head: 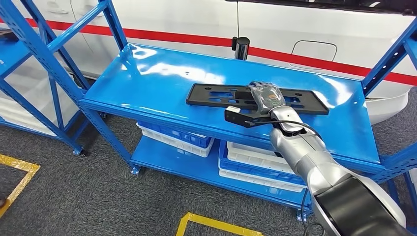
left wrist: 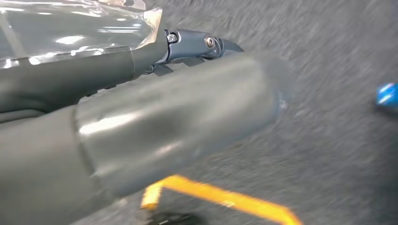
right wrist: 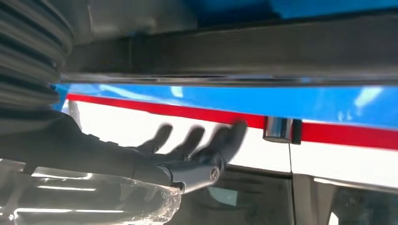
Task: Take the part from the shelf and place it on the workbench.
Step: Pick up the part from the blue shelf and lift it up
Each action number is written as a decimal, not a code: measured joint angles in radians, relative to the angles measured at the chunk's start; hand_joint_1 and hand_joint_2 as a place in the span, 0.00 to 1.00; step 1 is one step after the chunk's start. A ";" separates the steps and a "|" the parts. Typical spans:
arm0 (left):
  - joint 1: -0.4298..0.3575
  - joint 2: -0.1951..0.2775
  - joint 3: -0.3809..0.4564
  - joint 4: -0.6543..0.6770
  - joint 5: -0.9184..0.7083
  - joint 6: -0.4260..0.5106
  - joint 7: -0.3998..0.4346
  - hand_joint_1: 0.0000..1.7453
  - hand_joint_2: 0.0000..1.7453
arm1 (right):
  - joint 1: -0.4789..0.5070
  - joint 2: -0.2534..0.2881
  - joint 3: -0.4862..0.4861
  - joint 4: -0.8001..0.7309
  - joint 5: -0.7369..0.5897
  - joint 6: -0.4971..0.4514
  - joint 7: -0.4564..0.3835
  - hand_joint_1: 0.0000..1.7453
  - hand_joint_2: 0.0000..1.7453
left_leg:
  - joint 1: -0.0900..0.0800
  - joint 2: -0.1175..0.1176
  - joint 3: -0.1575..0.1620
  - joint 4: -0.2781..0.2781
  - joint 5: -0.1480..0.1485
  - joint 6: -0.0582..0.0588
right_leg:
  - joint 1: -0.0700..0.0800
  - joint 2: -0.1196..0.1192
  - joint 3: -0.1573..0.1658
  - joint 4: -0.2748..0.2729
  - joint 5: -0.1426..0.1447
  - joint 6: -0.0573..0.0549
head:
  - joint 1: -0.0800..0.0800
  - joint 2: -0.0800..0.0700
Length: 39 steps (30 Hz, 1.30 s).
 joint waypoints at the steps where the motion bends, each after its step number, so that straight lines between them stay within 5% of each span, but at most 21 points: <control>1: 0.000 0.000 0.005 0.000 0.002 0.011 -0.019 0.00 0.00 | 0.001 0.001 -0.001 0.000 0.001 0.000 -0.004 1.00 1.00 | 0.006 0.000 -0.035 0.061 -0.028 -0.008 | 0.000 0.000 0.002 0.000 -0.002 -0.004 | -0.001 0.000; 2: 0.000 -0.001 0.009 0.000 0.001 0.023 -0.030 0.00 0.00 | 0.004 0.001 -0.003 0.001 0.001 -0.001 -0.008 1.00 1.00 | 0.013 0.001 -0.069 0.114 -0.047 -0.016 | 0.000 0.000 0.003 0.000 -0.004 -0.005 | -0.001 0.000; 4: 0.002 -0.002 0.015 0.000 0.000 0.050 -0.045 0.00 0.50 | 0.009 0.002 -0.008 0.002 0.001 -0.002 -0.020 1.00 1.00 | 0.026 0.005 -0.100 0.136 -0.037 -0.029 | -0.002 0.001 0.005 0.002 -0.009 -0.002 | -0.001 0.000; 6: 0.002 -0.003 0.020 0.000 -0.001 0.070 -0.055 0.00 1.00 | 0.009 0.002 -0.014 0.002 -0.001 -0.005 -0.035 1.00 1.00 | 0.039 0.011 -0.060 0.027 0.039 -0.040 | -0.007 0.002 0.011 0.005 -0.017 0.008 | -0.001 0.000; 7: 0.002 -0.004 0.023 0.000 -0.001 0.077 -0.061 0.00 1.00 | 0.008 0.002 -0.017 0.002 -0.002 -0.008 -0.044 1.00 1.00 | 0.042 0.013 -0.032 -0.041 0.068 -0.044 | -0.008 0.003 0.015 0.008 -0.021 0.014 | -0.002 0.000; 8: 0.001 -0.005 0.026 0.000 -0.001 0.081 -0.068 0.00 0.75 | 0.007 0.002 -0.020 0.001 -0.005 -0.011 -0.057 1.00 1.00 | 0.043 0.013 -0.011 -0.090 0.082 -0.042 | -0.008 0.003 0.015 0.010 -0.025 0.021 | -0.001 0.000; 11: 0.002 -0.008 0.036 0.000 0.001 0.081 -0.095 0.00 0.75 | 0.006 0.003 -0.029 -0.006 -0.022 -0.025 -0.111 1.00 1.00 | 0.035 0.010 0.005 -0.123 0.089 -0.020 | -0.001 0.004 0.011 0.013 -0.031 0.037 | 0.000 0.000; 12: 0.002 -0.008 0.039 0.000 0.001 0.083 -0.102 0.00 1.00 | 0.006 0.003 -0.035 -0.011 -0.030 -0.030 -0.132 1.00 1.00 | 0.032 0.009 0.007 -0.124 0.099 -0.017 | 0.000 0.004 0.011 0.013 -0.032 0.038 | 0.000 0.000; 19: 0.002 -0.009 0.059 0.000 0.002 0.104 -0.112 0.00 1.00 | -0.002 -0.018 -0.082 -0.098 -0.122 -0.033 -0.260 1.00 1.00 | 0.013 0.003 0.005 -0.125 0.101 -0.003 | -0.005 0.000 0.014 0.004 -0.030 0.038 | 0.002 0.000; 25: 0.002 -0.009 0.063 0.000 0.001 0.105 -0.112 0.00 1.00 | -0.017 -0.045 -0.103 -0.160 -0.142 -0.018 -0.270 1.00 1.00 | 0.011 0.000 0.005 -0.125 0.099 0.003 | -0.006 -0.003 0.017 -0.002 -0.029 0.042 | 0.002 0.000; 29: 0.002 -0.009 0.063 0.000 0.000 0.105 -0.112 0.00 1.00 | -0.017 -0.051 -0.109 -0.179 -0.144 -0.017 -0.270 1.00 1.00 | 0.010 0.000 0.005 -0.124 0.099 0.004 | -0.008 -0.003 0.017 -0.002 -0.029 0.060 | 0.002 0.000; 39: 0.002 -0.009 0.065 0.000 0.000 0.106 -0.112 0.00 1.00 | -0.017 -0.058 -0.114 -0.191 -0.144 -0.017 -0.270 1.00 1.00 | 0.013 0.000 0.005 -0.124 0.099 0.004 | -0.004 -0.003 0.015 0.001 -0.030 0.061 | 0.002 0.000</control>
